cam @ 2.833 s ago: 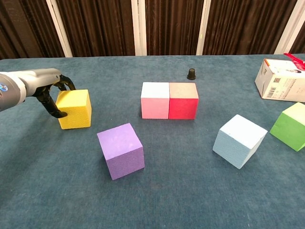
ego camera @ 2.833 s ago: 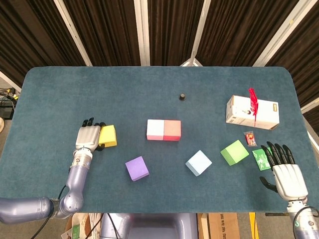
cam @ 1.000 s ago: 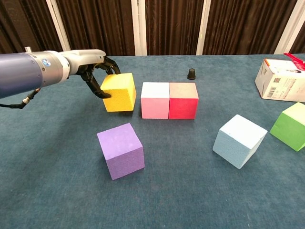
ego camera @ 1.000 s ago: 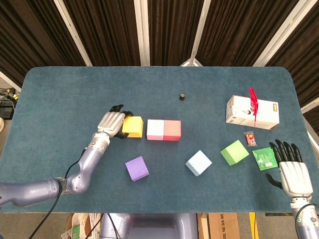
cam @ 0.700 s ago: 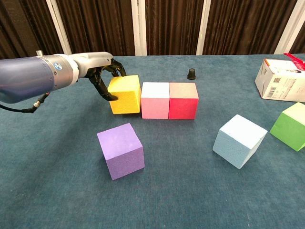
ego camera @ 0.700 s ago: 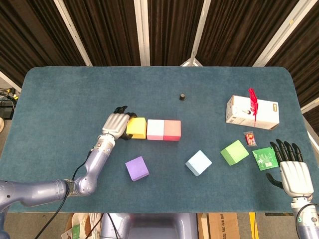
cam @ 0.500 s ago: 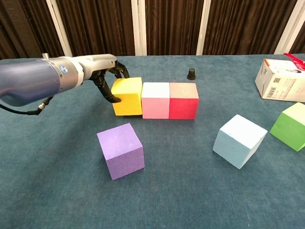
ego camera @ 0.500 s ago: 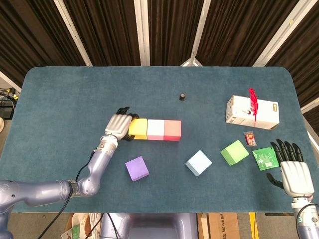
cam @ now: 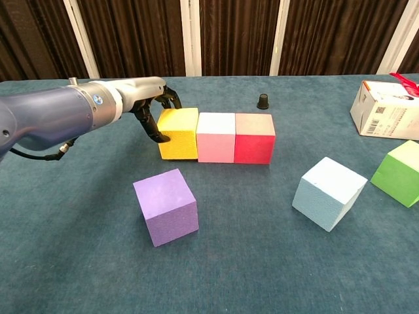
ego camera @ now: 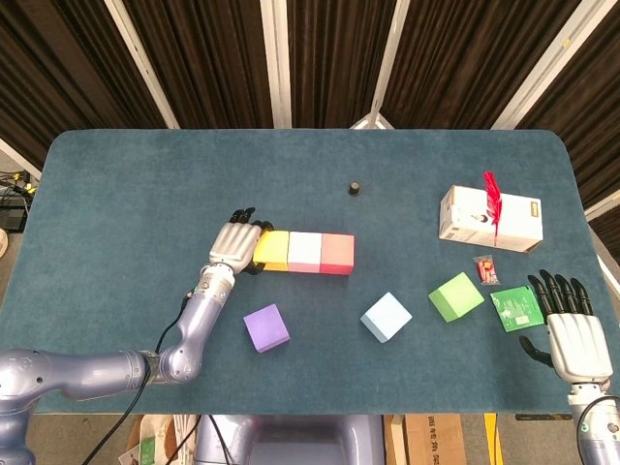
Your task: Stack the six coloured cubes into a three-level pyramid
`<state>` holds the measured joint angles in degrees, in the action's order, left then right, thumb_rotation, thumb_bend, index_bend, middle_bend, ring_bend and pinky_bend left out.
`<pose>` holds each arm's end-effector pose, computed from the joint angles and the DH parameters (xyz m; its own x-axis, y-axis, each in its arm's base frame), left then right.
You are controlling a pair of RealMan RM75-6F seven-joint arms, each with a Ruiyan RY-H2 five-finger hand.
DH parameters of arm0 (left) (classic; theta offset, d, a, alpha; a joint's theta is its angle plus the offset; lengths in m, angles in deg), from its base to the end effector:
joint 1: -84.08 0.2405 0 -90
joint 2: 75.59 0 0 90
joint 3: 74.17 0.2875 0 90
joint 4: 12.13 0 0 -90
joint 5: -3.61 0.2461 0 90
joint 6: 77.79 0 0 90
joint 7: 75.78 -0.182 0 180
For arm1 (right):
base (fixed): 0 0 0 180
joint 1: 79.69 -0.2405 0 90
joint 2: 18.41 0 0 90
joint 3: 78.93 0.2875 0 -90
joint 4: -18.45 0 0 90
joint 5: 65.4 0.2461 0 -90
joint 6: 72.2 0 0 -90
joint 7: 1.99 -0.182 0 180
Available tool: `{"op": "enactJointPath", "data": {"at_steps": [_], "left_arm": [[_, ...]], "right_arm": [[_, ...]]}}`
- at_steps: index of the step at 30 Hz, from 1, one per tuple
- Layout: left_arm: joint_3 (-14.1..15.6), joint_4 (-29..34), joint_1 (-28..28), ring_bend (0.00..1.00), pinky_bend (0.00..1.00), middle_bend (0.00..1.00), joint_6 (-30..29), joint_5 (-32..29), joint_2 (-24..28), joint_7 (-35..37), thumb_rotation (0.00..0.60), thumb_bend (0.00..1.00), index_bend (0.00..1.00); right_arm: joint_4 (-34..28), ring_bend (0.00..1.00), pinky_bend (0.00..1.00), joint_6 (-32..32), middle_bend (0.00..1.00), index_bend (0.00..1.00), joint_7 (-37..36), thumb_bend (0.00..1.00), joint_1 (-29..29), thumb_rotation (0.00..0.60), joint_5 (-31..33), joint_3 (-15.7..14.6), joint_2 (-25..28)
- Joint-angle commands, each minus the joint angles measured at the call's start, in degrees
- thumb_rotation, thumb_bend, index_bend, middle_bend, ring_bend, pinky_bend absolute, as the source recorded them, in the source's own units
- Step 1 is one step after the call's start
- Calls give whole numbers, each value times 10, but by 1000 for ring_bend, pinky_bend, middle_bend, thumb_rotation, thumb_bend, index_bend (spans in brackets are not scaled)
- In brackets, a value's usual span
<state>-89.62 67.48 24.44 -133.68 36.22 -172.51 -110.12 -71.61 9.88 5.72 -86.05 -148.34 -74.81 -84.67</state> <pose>-0.0800 0.4598 -0.1010 0.4119 0.3163 0.8546 0.9066 -0.2367 -0.3493 -0.3626 -0.2396 0.1292 0.5100 -0.0247 0.8598 -0.8597 0.0175 0.5105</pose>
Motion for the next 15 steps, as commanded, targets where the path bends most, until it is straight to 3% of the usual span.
{"op": "enactJointPath", "data": {"at_steps": [1,15], "left_arm": [[-1,-3,-1,0,0,288,-1,-1,-3,-1,600,468,291],[-2,-15,-2,0,0,274,-16,-5,-15,-14,600,451,285]], "right_arm": [[0,0,0,0,85,96,0,242,0,600,1,0,0],[-1,0,0,-1,88,95,2,242,1,600,4,2,0]]}}
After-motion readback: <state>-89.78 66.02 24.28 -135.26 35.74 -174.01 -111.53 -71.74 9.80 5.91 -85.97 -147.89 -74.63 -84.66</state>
